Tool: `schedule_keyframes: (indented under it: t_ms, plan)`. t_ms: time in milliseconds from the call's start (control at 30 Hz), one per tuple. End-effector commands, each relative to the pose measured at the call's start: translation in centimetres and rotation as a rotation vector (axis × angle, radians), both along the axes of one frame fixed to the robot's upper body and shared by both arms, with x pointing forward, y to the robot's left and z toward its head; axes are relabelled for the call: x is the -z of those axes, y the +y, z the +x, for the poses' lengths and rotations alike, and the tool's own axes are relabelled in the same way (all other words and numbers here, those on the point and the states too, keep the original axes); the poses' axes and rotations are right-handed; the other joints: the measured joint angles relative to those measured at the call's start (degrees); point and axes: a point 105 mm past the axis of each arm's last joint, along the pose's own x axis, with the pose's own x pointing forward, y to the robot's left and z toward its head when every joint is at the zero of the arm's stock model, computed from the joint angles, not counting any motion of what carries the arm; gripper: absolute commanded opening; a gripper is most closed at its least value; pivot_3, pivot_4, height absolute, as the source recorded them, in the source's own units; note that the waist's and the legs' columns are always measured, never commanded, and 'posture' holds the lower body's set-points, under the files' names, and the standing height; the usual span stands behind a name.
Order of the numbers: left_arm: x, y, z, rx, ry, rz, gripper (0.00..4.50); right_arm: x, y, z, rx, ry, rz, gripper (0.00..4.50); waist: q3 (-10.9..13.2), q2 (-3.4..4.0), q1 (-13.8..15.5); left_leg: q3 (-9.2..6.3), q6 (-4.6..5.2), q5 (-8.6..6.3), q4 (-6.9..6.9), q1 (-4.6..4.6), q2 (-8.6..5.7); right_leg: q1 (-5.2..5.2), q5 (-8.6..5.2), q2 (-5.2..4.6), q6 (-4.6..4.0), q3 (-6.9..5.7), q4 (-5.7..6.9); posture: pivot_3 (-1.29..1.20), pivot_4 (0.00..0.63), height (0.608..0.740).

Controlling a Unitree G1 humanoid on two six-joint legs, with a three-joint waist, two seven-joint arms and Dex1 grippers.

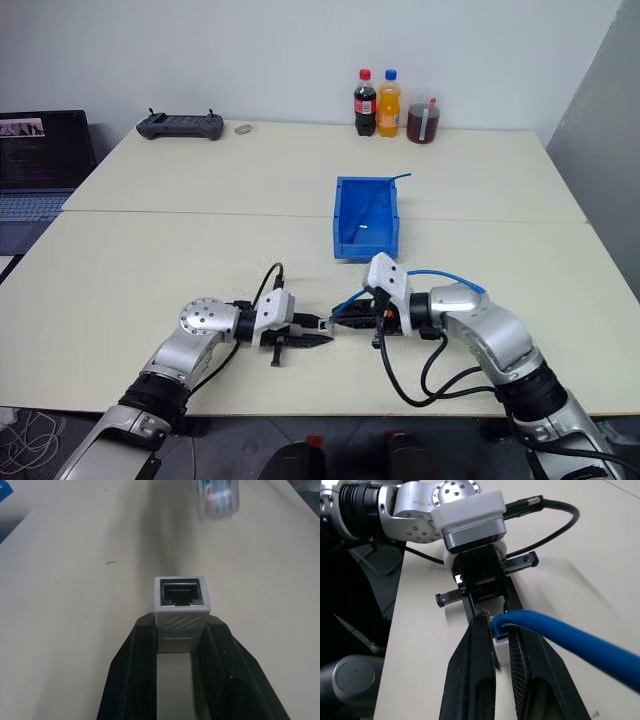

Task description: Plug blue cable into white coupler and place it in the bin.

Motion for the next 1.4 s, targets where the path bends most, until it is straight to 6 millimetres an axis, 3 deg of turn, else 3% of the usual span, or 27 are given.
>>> schedule_keyframes:
  t_ms: [33,767,1400]
  plan:
    - [0.0,-0.3,-0.4,0.029,0.011,-0.016,0.78,-1.0,0.8,0.5,-0.021,-0.077,0.021,0.14,0.0,0.00,0.0,0.00,0.00,0.00,0.00,0.00,0.00,0.00,0.00,0.00,-0.01,0.00,0.00,0.00,0.150,0.740]
    - [-0.1,0.0,-0.3,0.014,0.007,-0.010,0.78,1.1,0.5,0.8,-0.086,-0.094,-0.091,0.14,0.0,0.00,0.0,-0.01,0.00,0.00,0.02,0.01,0.00,0.00,0.01,0.00,-0.01,0.00,0.03,0.00,0.150,0.740]
    - [-0.2,-0.4,-0.1,-0.015,-0.007,-0.024,0.78,3.9,1.6,1.6,-0.187,-0.144,-0.324,0.14,-0.3,0.03,-0.1,-0.01,0.02,0.02,0.06,0.22,0.07,0.11,0.01,0.04,-0.02,-0.03,0.17,0.00,0.150,0.740]
